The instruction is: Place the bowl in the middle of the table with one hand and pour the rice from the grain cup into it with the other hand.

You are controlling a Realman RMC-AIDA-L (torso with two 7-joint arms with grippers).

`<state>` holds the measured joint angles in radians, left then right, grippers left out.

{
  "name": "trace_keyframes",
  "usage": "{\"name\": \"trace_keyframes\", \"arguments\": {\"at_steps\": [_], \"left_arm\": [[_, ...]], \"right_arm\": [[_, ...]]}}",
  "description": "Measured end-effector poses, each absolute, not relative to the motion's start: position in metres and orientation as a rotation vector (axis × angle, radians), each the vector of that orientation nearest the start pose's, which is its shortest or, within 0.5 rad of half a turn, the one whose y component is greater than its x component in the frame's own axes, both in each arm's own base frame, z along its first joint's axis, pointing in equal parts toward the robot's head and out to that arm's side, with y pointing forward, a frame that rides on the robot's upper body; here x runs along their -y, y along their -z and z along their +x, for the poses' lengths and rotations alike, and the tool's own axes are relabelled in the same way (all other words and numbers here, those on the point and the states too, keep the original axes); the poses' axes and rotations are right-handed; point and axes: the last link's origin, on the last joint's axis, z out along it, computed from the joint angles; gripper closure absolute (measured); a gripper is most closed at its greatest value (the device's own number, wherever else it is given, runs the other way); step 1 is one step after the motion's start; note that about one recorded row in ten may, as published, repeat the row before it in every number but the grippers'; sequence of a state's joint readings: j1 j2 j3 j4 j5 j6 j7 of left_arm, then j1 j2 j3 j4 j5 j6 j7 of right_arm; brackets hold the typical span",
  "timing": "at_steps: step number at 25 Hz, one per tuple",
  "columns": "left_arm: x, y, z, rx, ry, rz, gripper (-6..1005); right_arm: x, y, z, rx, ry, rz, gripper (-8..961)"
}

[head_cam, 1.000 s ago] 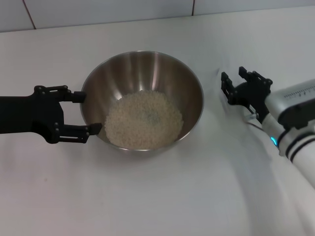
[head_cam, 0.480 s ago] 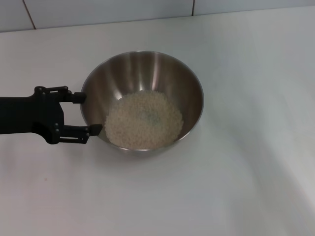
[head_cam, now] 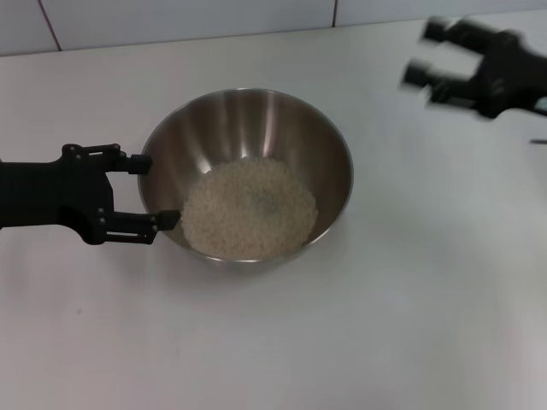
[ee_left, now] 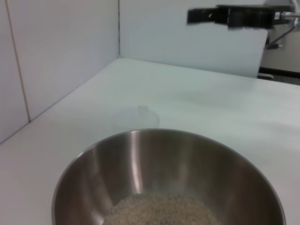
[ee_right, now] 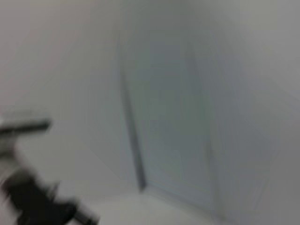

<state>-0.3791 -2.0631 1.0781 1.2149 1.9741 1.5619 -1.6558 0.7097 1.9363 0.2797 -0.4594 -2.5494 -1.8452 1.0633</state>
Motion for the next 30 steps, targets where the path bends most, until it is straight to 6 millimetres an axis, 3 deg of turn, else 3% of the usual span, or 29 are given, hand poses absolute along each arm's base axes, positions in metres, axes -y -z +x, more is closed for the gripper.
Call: {"name": "trace_keyframes", "arguments": {"at_steps": [4,7,14,30], "left_arm": [[-0.325,-0.031,-0.215,0.333,0.340,-2.857,136],[-0.326,-0.031,-0.213,0.327,0.341,-2.858,136],[-0.327,-0.030,-0.212,0.321,0.329,-2.864,135],[-0.328,-0.030,-0.211,0.320,0.326,-2.866,135]], "right_arm": [[-0.356,-0.064,0.239,-0.342,-0.621,-2.723,140],[-0.365,-0.071,0.222,-0.339,-0.463,-2.790,140],[-0.364,-0.059,0.212,-0.332,-0.431,-2.822,140],[-0.362,-0.053,0.216,-0.363,-0.442,-2.813,140]]}}
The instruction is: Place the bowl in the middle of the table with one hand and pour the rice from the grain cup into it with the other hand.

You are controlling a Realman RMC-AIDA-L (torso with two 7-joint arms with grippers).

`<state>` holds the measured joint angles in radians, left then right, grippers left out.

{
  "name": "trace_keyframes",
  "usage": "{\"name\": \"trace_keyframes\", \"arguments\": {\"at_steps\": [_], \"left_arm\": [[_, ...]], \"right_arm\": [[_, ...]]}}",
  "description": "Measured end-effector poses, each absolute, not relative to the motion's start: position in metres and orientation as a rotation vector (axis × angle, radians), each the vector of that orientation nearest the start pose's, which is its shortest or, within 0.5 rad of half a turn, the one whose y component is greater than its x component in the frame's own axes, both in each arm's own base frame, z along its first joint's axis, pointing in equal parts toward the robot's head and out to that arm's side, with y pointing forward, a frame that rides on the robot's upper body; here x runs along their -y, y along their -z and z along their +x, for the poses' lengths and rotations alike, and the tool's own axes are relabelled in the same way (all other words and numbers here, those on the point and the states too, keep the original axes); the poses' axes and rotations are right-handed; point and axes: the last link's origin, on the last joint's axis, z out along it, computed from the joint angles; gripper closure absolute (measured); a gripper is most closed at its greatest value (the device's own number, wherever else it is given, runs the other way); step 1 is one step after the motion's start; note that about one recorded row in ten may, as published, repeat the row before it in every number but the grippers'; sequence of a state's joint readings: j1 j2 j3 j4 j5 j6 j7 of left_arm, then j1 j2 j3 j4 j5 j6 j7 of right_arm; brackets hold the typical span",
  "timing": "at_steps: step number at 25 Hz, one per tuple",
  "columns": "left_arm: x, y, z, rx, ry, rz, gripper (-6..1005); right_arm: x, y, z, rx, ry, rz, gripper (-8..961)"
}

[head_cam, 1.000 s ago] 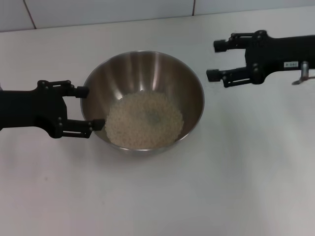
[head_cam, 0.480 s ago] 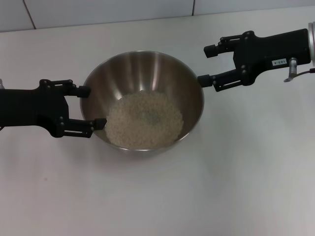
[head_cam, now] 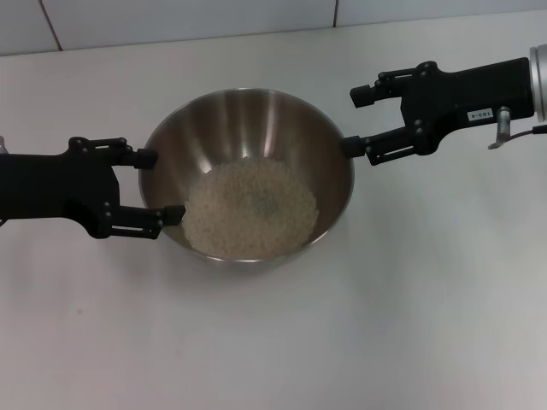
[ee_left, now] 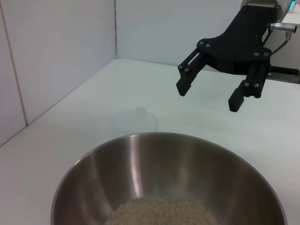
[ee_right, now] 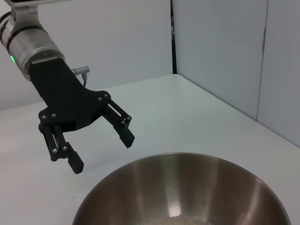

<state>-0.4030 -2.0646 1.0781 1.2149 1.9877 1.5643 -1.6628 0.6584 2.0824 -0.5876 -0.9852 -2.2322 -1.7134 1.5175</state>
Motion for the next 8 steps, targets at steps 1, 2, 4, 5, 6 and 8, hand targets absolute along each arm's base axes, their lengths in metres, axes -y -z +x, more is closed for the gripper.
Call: {"name": "trace_keyframes", "arguments": {"at_steps": [1,2,4,5,6,8], "left_arm": [[-0.3275,-0.0301,-0.2117,0.321,0.326,-2.867,135],[-0.3272,-0.0301,-0.2120,0.322,0.326,-2.867,135],[-0.3269,-0.0301,-0.2123,0.324,0.326,-2.867,135],[-0.3269,-0.0301,-0.2123,0.324,0.326,-2.867,135],[-0.3266,-0.0301,-0.2128,0.326,0.326,-2.867,135],[-0.3264,-0.0301,-0.2130,0.327,0.325,-2.867,135]], "right_arm": [[-0.3621,-0.0532,0.2160,-0.364,-0.442,-2.813,140],[-0.3619,-0.0529,0.2163,-0.366,-0.443,-2.813,140],[-0.3618,-0.0525,0.2164,-0.369,-0.444,-2.814,140],[-0.3618,-0.0521,0.2166,-0.371,-0.445,-2.814,140],[-0.3620,-0.0518,0.2168,-0.372,-0.445,-2.813,140],[-0.3624,-0.0515,0.2171,-0.375,-0.444,-2.810,140]]}}
